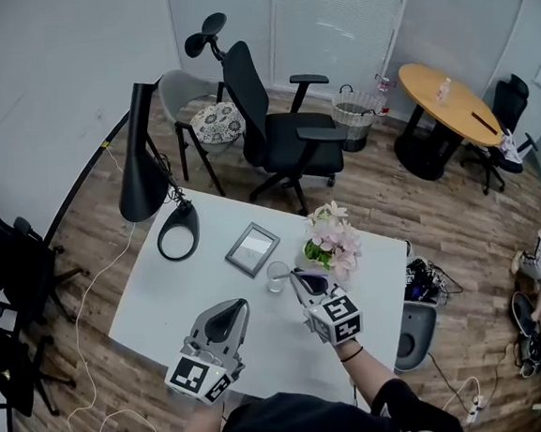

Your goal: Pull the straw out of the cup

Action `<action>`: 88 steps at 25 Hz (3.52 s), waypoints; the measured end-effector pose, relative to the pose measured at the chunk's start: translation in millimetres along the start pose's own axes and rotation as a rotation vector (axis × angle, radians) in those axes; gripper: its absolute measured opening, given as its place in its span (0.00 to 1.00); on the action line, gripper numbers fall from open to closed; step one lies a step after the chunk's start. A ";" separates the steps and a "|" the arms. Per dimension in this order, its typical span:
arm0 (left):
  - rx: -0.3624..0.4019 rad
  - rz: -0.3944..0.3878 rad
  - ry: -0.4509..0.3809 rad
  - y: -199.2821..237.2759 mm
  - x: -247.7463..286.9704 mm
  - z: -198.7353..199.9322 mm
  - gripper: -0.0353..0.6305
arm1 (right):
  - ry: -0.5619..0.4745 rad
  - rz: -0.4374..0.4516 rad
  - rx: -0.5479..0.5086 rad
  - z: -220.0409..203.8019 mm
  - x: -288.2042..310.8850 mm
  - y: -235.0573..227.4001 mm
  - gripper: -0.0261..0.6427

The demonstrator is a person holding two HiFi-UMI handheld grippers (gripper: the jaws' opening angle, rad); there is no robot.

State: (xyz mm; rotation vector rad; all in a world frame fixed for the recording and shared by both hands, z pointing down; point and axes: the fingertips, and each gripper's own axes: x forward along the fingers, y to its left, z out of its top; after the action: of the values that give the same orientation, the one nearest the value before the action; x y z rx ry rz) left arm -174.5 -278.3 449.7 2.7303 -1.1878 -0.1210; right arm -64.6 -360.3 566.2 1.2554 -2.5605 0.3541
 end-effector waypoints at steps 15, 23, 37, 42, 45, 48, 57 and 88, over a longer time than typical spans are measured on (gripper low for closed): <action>0.029 -0.032 -0.018 -20.6 -5.0 8.9 0.07 | -0.108 -0.010 -0.045 37.0 -44.4 12.9 0.10; 0.033 -0.059 -0.018 -38.2 -1.7 7.9 0.07 | -0.180 -0.010 -0.052 60.2 -78.4 19.4 0.11; 0.030 -0.087 -0.012 -51.4 5.2 4.9 0.07 | -0.160 -0.007 -0.036 54.4 -111.6 23.7 0.11; 0.026 -0.081 -0.009 -52.8 4.5 1.6 0.07 | -0.159 0.003 -0.030 53.4 -122.9 27.2 0.11; 0.024 -0.076 -0.011 -53.0 4.1 0.7 0.07 | -0.158 0.010 -0.026 50.7 -127.1 30.1 0.11; 0.023 -0.071 -0.014 -53.3 5.2 1.1 0.07 | -0.156 0.015 -0.016 48.9 -131.5 32.2 0.11; 0.020 -0.060 -0.015 -54.4 4.7 -1.2 0.07 | -0.180 0.036 0.009 54.3 -147.7 43.0 0.11; 0.019 -0.057 -0.025 -54.0 1.8 2.0 0.07 | -0.172 0.014 -0.020 58.7 -152.0 42.9 0.10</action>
State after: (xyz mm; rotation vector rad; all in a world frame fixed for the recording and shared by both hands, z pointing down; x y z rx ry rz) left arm -134.6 -243.6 438.1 2.7876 -1.1237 -0.1514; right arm -16.9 -243.0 455.1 1.3136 -2.7095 0.2324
